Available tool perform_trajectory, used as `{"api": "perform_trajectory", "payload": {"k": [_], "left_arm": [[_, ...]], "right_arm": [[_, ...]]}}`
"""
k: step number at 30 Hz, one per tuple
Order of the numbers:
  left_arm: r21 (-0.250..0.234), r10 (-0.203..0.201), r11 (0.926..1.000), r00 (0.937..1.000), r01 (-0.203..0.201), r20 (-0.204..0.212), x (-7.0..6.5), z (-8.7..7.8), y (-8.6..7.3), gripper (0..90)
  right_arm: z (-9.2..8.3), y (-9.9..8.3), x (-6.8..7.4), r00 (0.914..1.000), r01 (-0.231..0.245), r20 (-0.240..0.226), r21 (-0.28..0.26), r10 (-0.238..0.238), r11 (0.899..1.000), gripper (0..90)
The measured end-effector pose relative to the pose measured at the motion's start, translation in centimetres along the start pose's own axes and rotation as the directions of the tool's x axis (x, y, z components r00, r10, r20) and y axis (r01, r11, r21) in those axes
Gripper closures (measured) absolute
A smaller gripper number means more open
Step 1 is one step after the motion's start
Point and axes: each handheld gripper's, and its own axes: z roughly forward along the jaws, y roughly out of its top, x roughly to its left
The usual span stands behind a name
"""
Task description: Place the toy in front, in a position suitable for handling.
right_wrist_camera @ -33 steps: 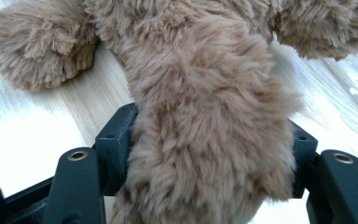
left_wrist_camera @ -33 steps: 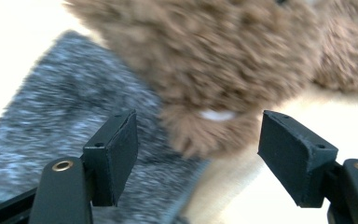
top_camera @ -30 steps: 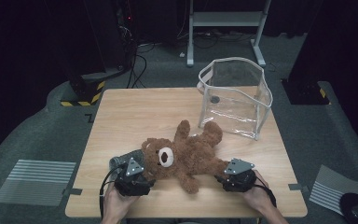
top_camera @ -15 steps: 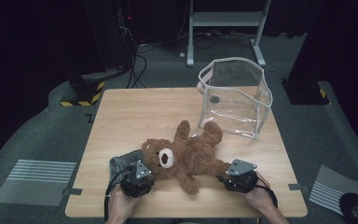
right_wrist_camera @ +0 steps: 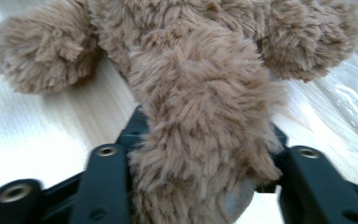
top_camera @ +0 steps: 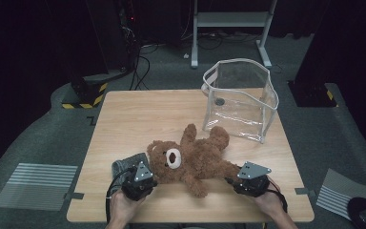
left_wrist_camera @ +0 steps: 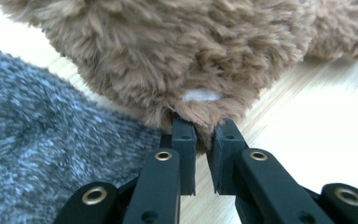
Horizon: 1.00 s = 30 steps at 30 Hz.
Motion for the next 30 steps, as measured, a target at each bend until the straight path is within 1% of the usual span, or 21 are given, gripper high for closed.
{"api": "perform_trajectory", "payload": {"k": [2,4,5,6,8,11,14,15,17,18,22,25,27,29,30], "left_arm": [[-0.008,-0.007,0.9999,1.0,0.007,0.007,0.2,-0.1,0.2,82.4],[-0.012,-0.012,0.9999,0.9999,0.013,0.007,0.3,-0.2,0.3,82.7],[-0.014,-0.016,0.9998,0.9998,0.016,0.008,0.4,-0.2,0.3,82.9],[-0.015,-0.019,0.9997,0.9998,0.02,0.009,0.4,-0.2,0.3,83.0],[-0.014,-0.025,0.9996,0.9996,0.025,0.012,0.5,-0.1,0.2,83.2],[-0.011,-0.035,0.9993,0.9993,0.035,0.013,0.6,-0.1,0.2,83.4],[-0.005,-0.046,0.9989,0.9989,0.046,0.01,0.9,0.2,0.1,83.5],[-0.002,-0.055,0.9985,0.9984,0.055,0.011,1.1,0.3,0.0,83.5],[-0.001,-0.075,0.9972,0.9971,0.075,0.016,1.4,0.5,-0.1,83.6],[0.001,-0.078,0.997,0.9968,0.078,0.018,1.5,0.6,-0.2,83.6],[-0.008,-0.098,0.9952,0.995,0.098,0.023,1.9,0.8,-0.3,83.7],[-0.01,-0.094,0.9955,0.9953,0.095,0.02,1.9,0.7,-0.1,83.8],[-0.011,-0.091,0.9957,0.9956,0.092,0.022,1.9,0.6,0.0,83.8],[-0.016,-0.094,0.9954,0.9952,0.095,0.026,1.9,0.5,0.1,83.8],[-0.02,-0.096,0.9951,0.995,0.096,0.03,2.0,0.5,0.1,83.8]], "right_arm": [[0.2,0.0,-0.2,1.0,-0.003,0.007,0.012,0.003,1.0,44.5],[0.4,-0.1,-0.2,0.9999,0.013,0.0,0.022,-0.013,1.0,39.5],[0.5,-0.1,-0.1,0.9995,0.03,0.002,0.028,-0.03,0.999,38.3],[0.5,-0.2,0.0,0.9993,0.037,0.001,0.031,-0.037,0.999,37.3],[0.6,-0.4,0.1,0.9986,0.051,-0.015,0.048,-0.05,0.998,35.8],[0.4,-0.9,0.2,0.9975,0.069,-0.019,0.051,-0.068,0.996,34.1],[0.0,-1.4,0.1,0.9975,0.069,-0.019,0.057,-0.068,0.996,33.0],[-0.1,-1.6,0.0,0.9974,0.071,-0.018,0.06,-0.07,0.996,32.7],[-0.5,-2.2,-0.3,0.9977,0.067,-0.012,0.076,-0.067,0.995,32.6],[-0.6,-2.5,-0.5,0.998,0.063,-0.007,0.082,-0.063,0.995,32.7],[-0.7,-3.4,-1.5,0.9992,0.015,0.035,0.115,-0.019,0.993,34.0],[0.1,-3.5,-2.3,0.9977,-0.01,0.068,0.122,0.001,0.993,35.4],[0.8,-3.2,-2.7,0.9969,-0.009,0.078,0.113,0.0,0.994,36.1],[1.6,-2.7,-2.7,0.9978,-0.005,0.067,0.097,-0.001,0.995,37.0],[2.0,-2.4,-2.6,0.9982,-0.011,0.059,0.088,0.006,0.996,37.0]]}}
